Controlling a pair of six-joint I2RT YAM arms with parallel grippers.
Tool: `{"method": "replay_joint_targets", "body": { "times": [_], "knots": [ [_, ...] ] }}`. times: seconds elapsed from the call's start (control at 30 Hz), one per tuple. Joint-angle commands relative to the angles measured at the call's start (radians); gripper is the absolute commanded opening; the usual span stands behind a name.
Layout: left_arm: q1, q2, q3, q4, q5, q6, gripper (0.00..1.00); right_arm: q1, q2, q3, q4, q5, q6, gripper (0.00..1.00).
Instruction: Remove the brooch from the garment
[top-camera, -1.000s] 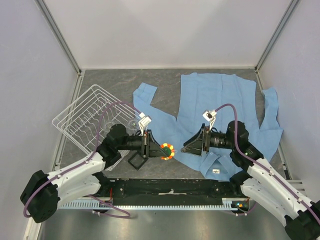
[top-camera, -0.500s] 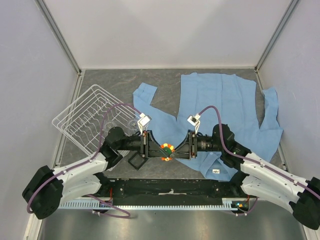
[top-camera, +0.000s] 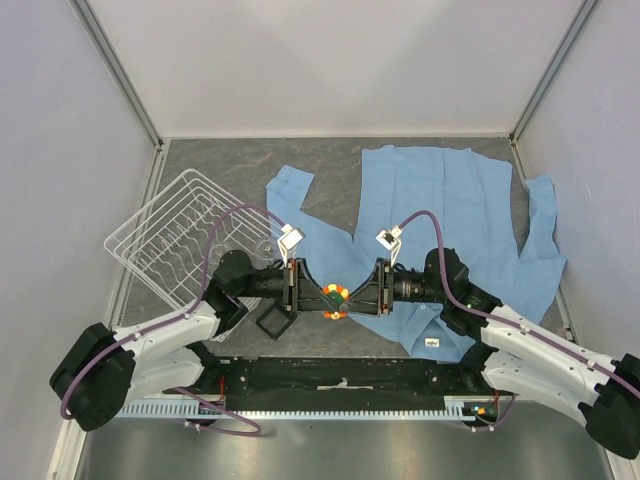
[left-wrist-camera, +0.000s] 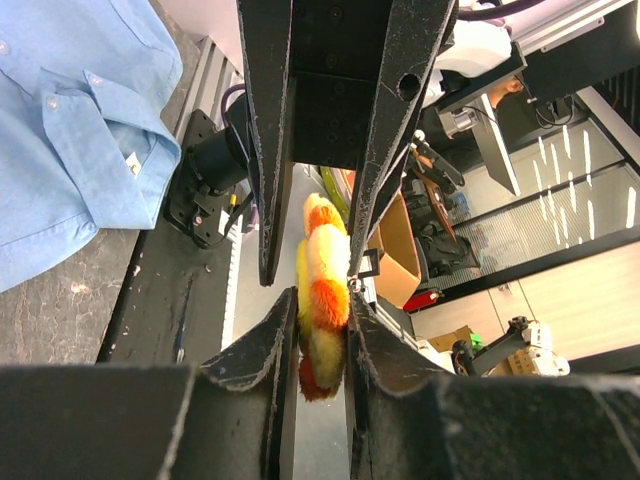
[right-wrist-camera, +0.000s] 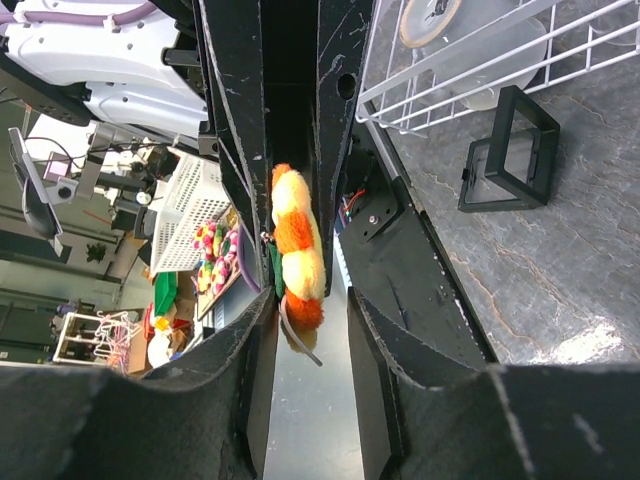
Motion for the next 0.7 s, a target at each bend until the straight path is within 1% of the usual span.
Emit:
{"method": "replay_joint_targets", "body": {
  "times": [0.0,0.23,0.3,0.5,0.67],
  "knots": [
    [-0.006,0.002,0.034,-0.023,0.037,0.018,0.02,0.001,-0.021,0.040,0.084,0.058,0.020,0.41],
    [-0.005,-0.012,0.043,-0.058,0.033,0.047,0.02,-0.013,-0.021,0.054,0.071,0.067,0.028,0.46],
    [-0.005,-0.012,0.047,-0.072,0.030,0.057,0.02,-0.019,-0.022,0.054,0.073,0.072,0.034,0.49],
    [0.001,-0.003,0.058,-0.095,0.039,0.077,0.02,-0.068,-0.055,0.048,0.103,0.038,0.069,0.54],
    [0.003,-0.009,0.055,-0.084,0.031,0.074,0.02,-0.082,-0.038,0.048,0.126,0.024,0.097,0.53]
  ]
}}
